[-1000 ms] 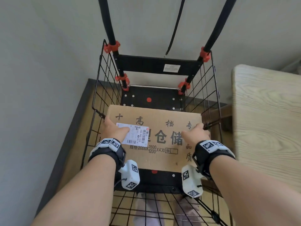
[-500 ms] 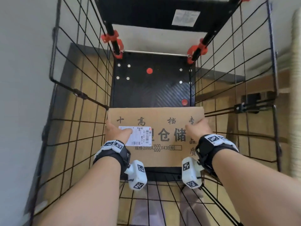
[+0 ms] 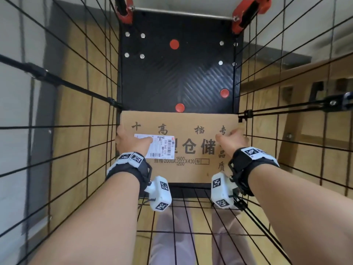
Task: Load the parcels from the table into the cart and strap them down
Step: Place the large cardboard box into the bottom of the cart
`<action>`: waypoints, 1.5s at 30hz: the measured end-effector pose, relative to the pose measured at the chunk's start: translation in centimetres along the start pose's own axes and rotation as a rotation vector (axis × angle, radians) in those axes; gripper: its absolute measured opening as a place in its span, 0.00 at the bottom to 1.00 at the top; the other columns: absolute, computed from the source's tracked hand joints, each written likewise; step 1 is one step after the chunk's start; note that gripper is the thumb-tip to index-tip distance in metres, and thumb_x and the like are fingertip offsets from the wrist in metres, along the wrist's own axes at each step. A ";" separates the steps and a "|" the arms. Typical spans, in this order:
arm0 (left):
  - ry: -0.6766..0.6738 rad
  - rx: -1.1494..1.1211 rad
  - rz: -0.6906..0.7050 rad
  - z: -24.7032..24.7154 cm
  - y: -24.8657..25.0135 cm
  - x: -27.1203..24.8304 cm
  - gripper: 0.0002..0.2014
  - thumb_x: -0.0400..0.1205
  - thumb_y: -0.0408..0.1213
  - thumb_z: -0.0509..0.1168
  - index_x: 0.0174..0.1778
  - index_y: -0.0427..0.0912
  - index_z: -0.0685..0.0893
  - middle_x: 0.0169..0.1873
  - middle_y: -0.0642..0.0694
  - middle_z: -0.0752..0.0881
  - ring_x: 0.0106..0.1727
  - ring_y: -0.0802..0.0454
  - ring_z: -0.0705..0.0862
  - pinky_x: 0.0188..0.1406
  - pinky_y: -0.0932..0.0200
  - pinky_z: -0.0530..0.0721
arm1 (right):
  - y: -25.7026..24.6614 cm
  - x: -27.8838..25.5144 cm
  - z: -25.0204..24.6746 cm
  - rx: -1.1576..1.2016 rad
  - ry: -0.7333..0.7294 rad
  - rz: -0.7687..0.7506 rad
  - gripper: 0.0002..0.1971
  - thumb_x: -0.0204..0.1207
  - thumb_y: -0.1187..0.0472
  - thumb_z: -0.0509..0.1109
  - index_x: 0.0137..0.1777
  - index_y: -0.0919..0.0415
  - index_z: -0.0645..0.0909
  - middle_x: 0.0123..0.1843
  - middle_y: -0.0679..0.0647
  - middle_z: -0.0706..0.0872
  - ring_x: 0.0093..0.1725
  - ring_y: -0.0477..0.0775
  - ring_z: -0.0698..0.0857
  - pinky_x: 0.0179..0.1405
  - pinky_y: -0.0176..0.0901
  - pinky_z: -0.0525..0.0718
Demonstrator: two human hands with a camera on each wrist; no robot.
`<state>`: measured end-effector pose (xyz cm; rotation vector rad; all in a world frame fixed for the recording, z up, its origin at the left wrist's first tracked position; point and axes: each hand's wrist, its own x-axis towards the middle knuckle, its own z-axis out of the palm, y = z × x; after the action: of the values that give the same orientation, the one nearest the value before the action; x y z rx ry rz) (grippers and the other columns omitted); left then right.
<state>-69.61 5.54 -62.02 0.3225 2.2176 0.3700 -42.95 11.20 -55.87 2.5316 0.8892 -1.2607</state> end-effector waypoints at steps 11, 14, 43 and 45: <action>0.000 0.041 -0.005 0.0 0.5 -1.2 0.54 0.54 0.45 0.73 0.77 0.65 0.55 0.70 0.47 0.73 0.61 0.41 0.83 0.50 0.41 0.88 | 0.2 0.8 0.3 0.026 -0.009 0.017 0.32 0.75 0.53 0.72 0.76 0.57 0.64 0.71 0.61 0.73 0.62 0.63 0.79 0.51 0.50 0.77; -0.008 0.025 -0.008 -0.1 0.6 -1.3 0.52 0.57 0.42 0.74 0.77 0.63 0.58 0.68 0.47 0.74 0.60 0.42 0.84 0.48 0.43 0.89 | 0.1 0.6 0.5 0.036 -0.018 0.028 0.33 0.74 0.52 0.72 0.76 0.57 0.63 0.71 0.61 0.73 0.63 0.64 0.79 0.55 0.53 0.78; -0.227 0.975 0.749 -7.1 18.0 -22.9 0.27 0.80 0.42 0.64 0.77 0.45 0.70 0.74 0.45 0.73 0.75 0.44 0.70 0.71 0.44 0.74 | -6.4 -19.6 -14.2 -0.912 0.053 -0.762 0.23 0.77 0.58 0.65 0.73 0.58 0.71 0.71 0.59 0.76 0.68 0.62 0.77 0.56 0.53 0.80; -0.222 0.927 0.744 -8.4 19.2 -24.9 0.25 0.79 0.43 0.65 0.74 0.46 0.74 0.71 0.44 0.76 0.72 0.43 0.74 0.68 0.43 0.77 | -6.1 -21.1 -15.7 -0.890 0.091 -0.794 0.22 0.77 0.57 0.66 0.72 0.58 0.72 0.68 0.58 0.78 0.67 0.61 0.78 0.58 0.53 0.80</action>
<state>-59.01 13.23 -32.18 1.6063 1.8400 -0.3409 -45.80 13.24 -29.09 1.5516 2.0224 -0.6009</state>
